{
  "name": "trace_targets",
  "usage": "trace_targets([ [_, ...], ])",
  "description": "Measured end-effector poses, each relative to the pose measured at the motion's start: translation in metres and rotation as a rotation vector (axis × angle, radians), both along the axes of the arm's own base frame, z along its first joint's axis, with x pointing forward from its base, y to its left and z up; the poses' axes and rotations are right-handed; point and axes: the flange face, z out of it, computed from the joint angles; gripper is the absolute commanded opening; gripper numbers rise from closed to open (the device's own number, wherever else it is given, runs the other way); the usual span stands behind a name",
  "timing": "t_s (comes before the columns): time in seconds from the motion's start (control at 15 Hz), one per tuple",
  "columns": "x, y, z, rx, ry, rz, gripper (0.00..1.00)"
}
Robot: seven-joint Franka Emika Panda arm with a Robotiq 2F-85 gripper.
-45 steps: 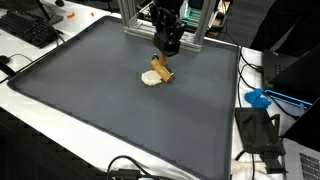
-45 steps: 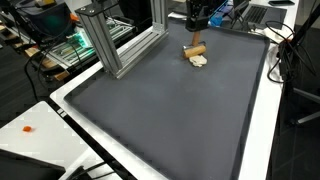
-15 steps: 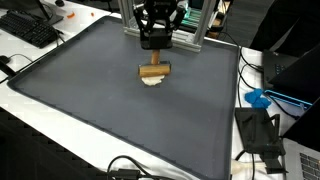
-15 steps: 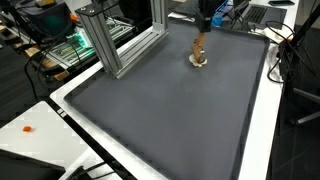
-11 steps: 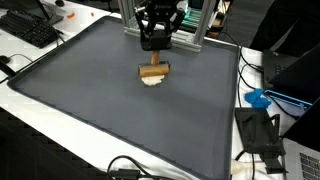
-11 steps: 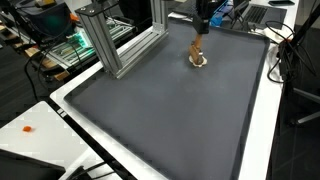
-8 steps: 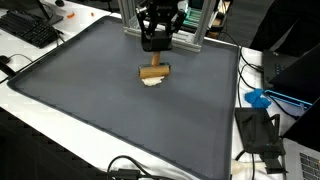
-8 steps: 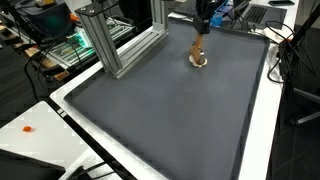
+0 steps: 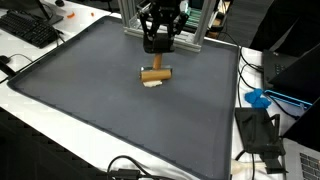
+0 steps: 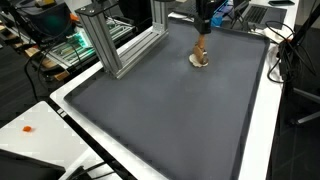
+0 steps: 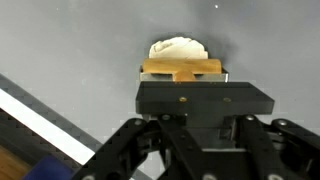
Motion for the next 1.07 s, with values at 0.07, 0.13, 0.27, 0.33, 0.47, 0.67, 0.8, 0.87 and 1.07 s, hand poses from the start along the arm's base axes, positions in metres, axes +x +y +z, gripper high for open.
trace_targets([
  [0.07, -0.0005, 0.0002, -0.0006, 0.005, -0.007, -0.013, 0.22],
  [0.13, -0.0010, 0.0004, -0.0011, 0.012, -0.014, -0.029, 0.22],
  [0.27, -0.0013, 0.0008, -0.0019, 0.023, -0.025, -0.063, 0.22],
  [0.33, -0.0014, 0.0010, -0.0021, 0.028, -0.028, -0.079, 0.22],
  [0.47, -0.0012, 0.0015, -0.0025, 0.038, -0.036, -0.118, 0.22],
  [0.67, -0.0007, 0.0029, -0.0033, 0.054, -0.047, -0.185, 0.22],
  [0.8, 0.0000, 0.0039, -0.0039, 0.067, -0.057, -0.237, 0.22],
  [0.87, 0.0002, 0.0047, -0.0042, 0.073, -0.062, -0.261, 0.22],
  [1.07, 0.0008, 0.0076, -0.0052, 0.088, -0.080, -0.337, 0.22],
])
